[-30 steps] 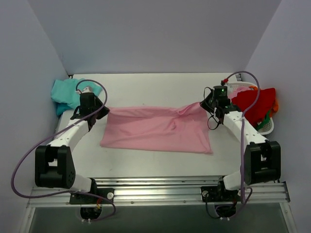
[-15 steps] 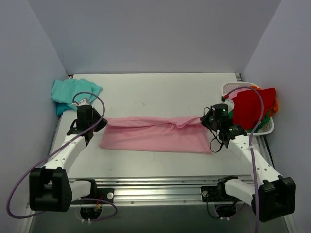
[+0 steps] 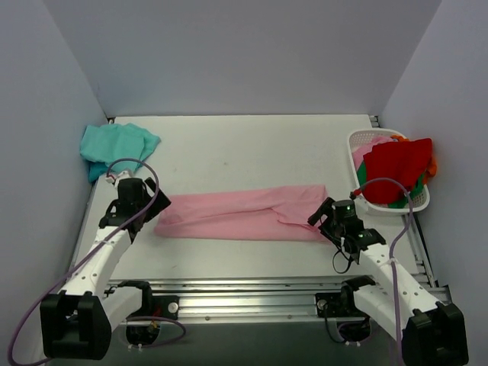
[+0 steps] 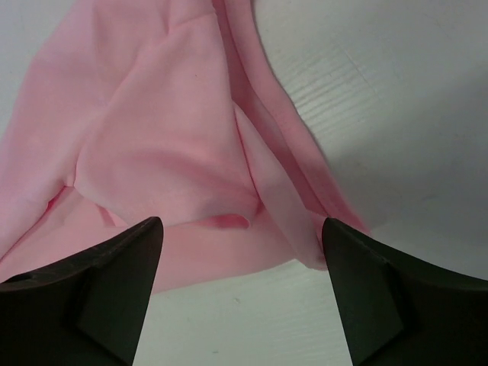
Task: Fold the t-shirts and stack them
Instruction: Fold the other side of the tshirt into a rectangle
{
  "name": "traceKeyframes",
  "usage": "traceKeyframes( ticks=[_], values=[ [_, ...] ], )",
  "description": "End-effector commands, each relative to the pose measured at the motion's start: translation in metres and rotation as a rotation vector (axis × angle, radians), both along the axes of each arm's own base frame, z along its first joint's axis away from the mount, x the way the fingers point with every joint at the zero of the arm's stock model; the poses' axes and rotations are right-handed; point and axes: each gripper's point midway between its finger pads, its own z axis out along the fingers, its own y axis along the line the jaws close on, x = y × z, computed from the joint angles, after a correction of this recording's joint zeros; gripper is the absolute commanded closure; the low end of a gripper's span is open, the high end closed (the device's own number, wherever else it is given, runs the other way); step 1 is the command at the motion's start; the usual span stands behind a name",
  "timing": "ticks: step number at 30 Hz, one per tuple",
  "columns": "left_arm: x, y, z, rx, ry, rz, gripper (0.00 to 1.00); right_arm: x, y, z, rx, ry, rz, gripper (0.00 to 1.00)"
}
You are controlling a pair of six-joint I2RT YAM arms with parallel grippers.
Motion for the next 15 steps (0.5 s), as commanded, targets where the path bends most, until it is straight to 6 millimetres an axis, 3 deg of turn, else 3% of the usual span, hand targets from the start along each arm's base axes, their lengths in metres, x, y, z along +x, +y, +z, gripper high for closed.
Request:
traceKeyframes(
  ticks=[1, 6, 10, 13, 15],
  values=[
    [-0.012, 0.01, 0.002, 0.044, 0.021, 0.044, 0.06, -0.005, 0.0, 0.006, 0.034, -0.022, -0.039, 0.18],
    [-0.008, 0.014, 0.028, 0.043, -0.072, 0.076, 0.06, -0.003, -0.005, 0.038, 0.014, -0.076, -0.046, 0.18],
    [0.009, 0.005, 0.049, 0.023, -0.153, 0.043, 0.06, 0.012, -0.002, 0.074, 0.023, -0.164, -0.033, 0.19],
    [0.026, -0.003, 0.049, 0.023, -0.149, 0.008, 0.06, 0.028, 0.003, 0.09, 0.022, -0.204, -0.018, 0.2],
    [0.037, -0.01, 0.037, 0.033, -0.102, -0.02, 0.05, 0.042, 0.006, 0.091, 0.016, -0.206, -0.013, 0.22]
  ],
)
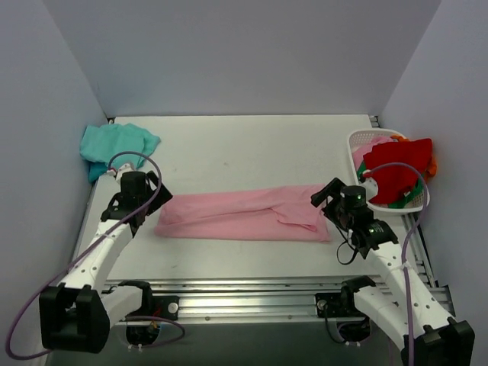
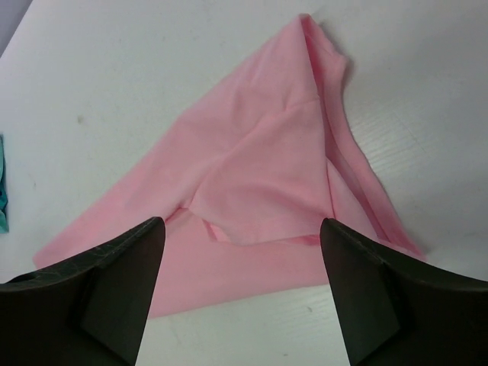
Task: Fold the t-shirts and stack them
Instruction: Fold the other side of the tshirt into a rectangle, then rotate the tshirt 270 degrees
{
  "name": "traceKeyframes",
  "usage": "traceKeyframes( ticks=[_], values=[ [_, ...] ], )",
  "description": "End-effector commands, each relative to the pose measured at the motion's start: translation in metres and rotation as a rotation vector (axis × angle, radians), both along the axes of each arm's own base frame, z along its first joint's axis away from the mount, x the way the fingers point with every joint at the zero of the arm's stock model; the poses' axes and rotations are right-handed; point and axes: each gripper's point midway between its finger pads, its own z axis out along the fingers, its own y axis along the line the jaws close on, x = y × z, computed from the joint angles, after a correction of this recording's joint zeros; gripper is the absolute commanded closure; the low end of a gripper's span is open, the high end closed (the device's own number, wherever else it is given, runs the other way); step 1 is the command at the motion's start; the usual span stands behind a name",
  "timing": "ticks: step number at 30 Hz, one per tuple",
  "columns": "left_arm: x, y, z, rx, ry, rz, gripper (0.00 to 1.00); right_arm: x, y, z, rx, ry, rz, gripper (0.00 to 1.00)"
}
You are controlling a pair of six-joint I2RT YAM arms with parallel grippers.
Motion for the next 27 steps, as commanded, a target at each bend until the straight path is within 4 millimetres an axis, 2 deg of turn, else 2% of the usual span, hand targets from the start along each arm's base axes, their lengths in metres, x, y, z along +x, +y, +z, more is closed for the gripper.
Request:
traceKeyframes(
  ticks=[1, 2, 4, 5, 7, 8, 12, 13, 18, 22, 27],
  values=[
    [0.037, -0.016, 0.018, 0.003, -0.065, -0.056, 0.05, 0.022, 0.003, 0.009, -0.035, -0.024, 0.008, 0.23],
    [0.044, -0.02, 0.01, 0.007, -0.04, -0.071, 0.04, 0.027, 0.004, 0.0, -0.043, 0.006, 0.009, 0.24],
    [0.052, -0.026, 0.005, 0.017, -0.033, -0.092, 0.03, 0.037, 0.011, -0.002, -0.034, -0.002, 0.028, 0.26],
    [0.056, -0.026, -0.004, 0.026, -0.013, -0.088, 0.03, 0.04, 0.012, -0.011, -0.04, 0.025, 0.034, 0.27],
    [0.061, -0.027, -0.008, 0.029, -0.016, -0.087, 0.02, 0.047, 0.016, -0.013, -0.035, 0.019, 0.045, 0.28],
    [0.062, -0.027, -0.016, 0.033, -0.001, -0.085, 0.01, 0.048, 0.016, -0.02, -0.045, 0.042, 0.05, 0.29],
    [0.067, -0.024, -0.022, 0.035, -0.002, -0.057, 0.0, 0.057, 0.018, -0.019, -0.056, 0.031, 0.058, 0.29],
    [0.067, -0.023, -0.023, 0.037, -0.002, -0.05, 0.06, 0.058, 0.018, -0.02, -0.059, 0.032, 0.059, 0.29],
    [0.069, -0.019, -0.027, 0.039, -0.015, -0.014, 0.11, 0.06, 0.018, -0.023, -0.075, 0.037, 0.066, 0.29],
    [0.07, -0.019, -0.042, 0.032, 0.006, -0.004, 0.18, 0.062, 0.017, -0.028, -0.086, 0.056, 0.068, 0.29],
    [0.076, -0.019, -0.053, 0.032, 0.032, 0.009, 0.21, 0.067, 0.016, -0.028, -0.097, 0.06, 0.07, 0.29]
  ],
)
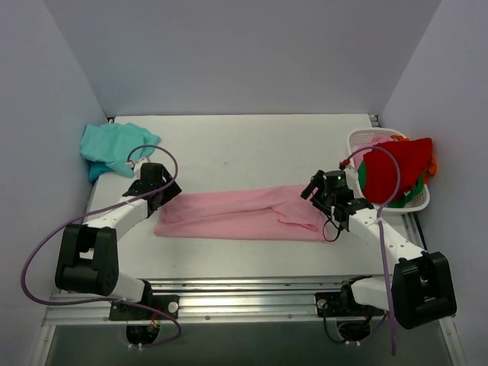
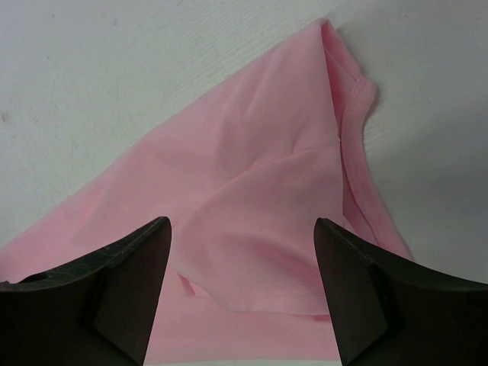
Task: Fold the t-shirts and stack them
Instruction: Rotate the tshirt 270 degrees
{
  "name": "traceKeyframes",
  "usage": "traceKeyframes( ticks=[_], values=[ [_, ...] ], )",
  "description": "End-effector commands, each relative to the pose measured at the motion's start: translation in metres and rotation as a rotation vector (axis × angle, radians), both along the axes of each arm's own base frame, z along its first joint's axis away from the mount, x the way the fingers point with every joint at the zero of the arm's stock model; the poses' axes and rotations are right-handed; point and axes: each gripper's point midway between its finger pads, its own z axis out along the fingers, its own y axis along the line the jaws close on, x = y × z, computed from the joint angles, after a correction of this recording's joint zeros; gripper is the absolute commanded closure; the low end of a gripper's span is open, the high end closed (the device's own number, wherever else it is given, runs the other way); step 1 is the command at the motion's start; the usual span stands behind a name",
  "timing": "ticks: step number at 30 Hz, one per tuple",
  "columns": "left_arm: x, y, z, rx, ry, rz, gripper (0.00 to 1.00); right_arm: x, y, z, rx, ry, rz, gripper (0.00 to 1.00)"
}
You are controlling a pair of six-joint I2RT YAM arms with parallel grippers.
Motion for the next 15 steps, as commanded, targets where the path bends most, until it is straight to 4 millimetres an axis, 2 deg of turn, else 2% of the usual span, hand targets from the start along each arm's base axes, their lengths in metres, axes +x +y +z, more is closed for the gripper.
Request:
traceKeyframes(
  ticks=[1, 5, 11, 14, 15],
  values=[
    [0.015, -0.001, 0.002, -0.007, -0.038, 0.028, 0.22, 0.015, 0.002, 0.016, -0.012, -0.045, 0.009, 0.29],
    [0.017, 0.0, -0.008, -0.006, -0.021, 0.036, 0.23, 0.02, 0.0, 0.015, -0.018, -0.04, 0.006, 0.29],
    [0.02, 0.001, -0.006, -0.011, -0.034, 0.054, 0.26, 0.025, 0.002, 0.009, -0.012, -0.031, 0.008, 0.29],
    [0.02, 0.002, -0.005, -0.011, -0.037, 0.064, 0.32, 0.025, 0.002, 0.004, -0.013, -0.017, 0.01, 0.3],
    [0.02, 0.002, -0.005, -0.01, -0.035, 0.066, 0.38, 0.025, 0.003, 0.003, -0.012, -0.017, 0.011, 0.3]
  ],
)
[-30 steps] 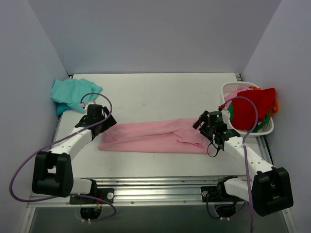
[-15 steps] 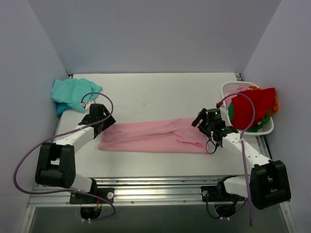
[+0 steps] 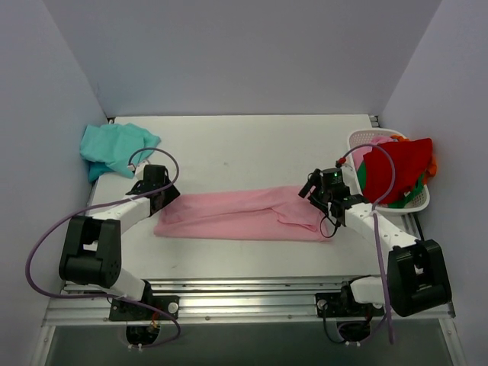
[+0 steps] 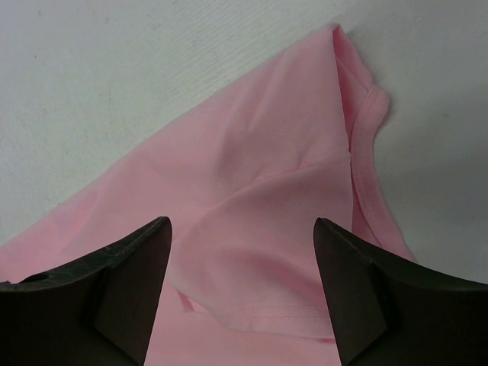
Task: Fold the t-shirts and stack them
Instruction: Rotate the tshirt 270 degrees
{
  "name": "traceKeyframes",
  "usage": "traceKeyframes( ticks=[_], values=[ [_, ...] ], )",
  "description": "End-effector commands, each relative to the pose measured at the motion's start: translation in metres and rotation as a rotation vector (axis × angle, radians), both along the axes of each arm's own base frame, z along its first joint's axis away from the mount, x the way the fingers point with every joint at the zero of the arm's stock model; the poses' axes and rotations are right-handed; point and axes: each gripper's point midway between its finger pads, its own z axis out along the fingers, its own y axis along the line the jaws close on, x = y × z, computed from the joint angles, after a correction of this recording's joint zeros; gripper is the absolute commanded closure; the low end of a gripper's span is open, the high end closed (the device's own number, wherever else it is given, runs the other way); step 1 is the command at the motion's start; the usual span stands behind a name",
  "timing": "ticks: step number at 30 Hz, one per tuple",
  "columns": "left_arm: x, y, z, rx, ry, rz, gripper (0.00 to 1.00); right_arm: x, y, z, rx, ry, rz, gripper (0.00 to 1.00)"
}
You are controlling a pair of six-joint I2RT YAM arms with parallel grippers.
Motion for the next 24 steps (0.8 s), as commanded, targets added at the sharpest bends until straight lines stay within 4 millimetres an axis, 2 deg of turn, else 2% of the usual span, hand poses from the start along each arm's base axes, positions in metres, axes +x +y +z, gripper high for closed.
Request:
traceKeyframes(
  ticks=[1, 3, 4, 9, 10, 12, 13, 18, 24],
  values=[
    [0.019, 0.0, 0.019, -0.005, -0.083, 0.027, 0.4, 0.013, 0.0, 0.01, -0.004, -0.033, 0.002, 0.3],
    [0.02, 0.0, 0.02, -0.008, -0.084, 0.029, 0.45, 0.014, -0.001, 0.01, -0.005, -0.035, 0.0, 0.3],
    [0.023, -0.001, 0.021, -0.009, -0.085, 0.028, 0.54, 0.013, -0.001, 0.008, -0.008, -0.031, 0.001, 0.3],
    [0.029, -0.002, 0.018, -0.013, -0.071, 0.032, 0.72, 0.013, -0.005, 0.009, -0.018, -0.03, -0.003, 0.3],
    [0.029, -0.002, 0.015, -0.011, -0.065, 0.034, 0.79, 0.013, -0.007, 0.009, -0.021, -0.029, -0.007, 0.3],
    [0.032, -0.001, 0.015, -0.012, -0.066, 0.041, 0.87, 0.012, -0.009, 0.009, -0.021, -0.028, -0.009, 0.3],
    [0.032, -0.001, 0.013, -0.011, -0.06, 0.043, 0.95, 0.013, -0.012, 0.009, -0.023, -0.028, -0.015, 0.3],
    [0.044, 0.006, 0.016, -0.012, -0.063, 0.07, 0.98, 0.014, -0.017, 0.009, -0.026, -0.026, -0.021, 0.3],
    [0.054, 0.02, 0.01, -0.012, -0.029, 0.113, 0.98, 0.014, -0.024, 0.006, -0.031, -0.015, -0.03, 0.3]
  ],
)
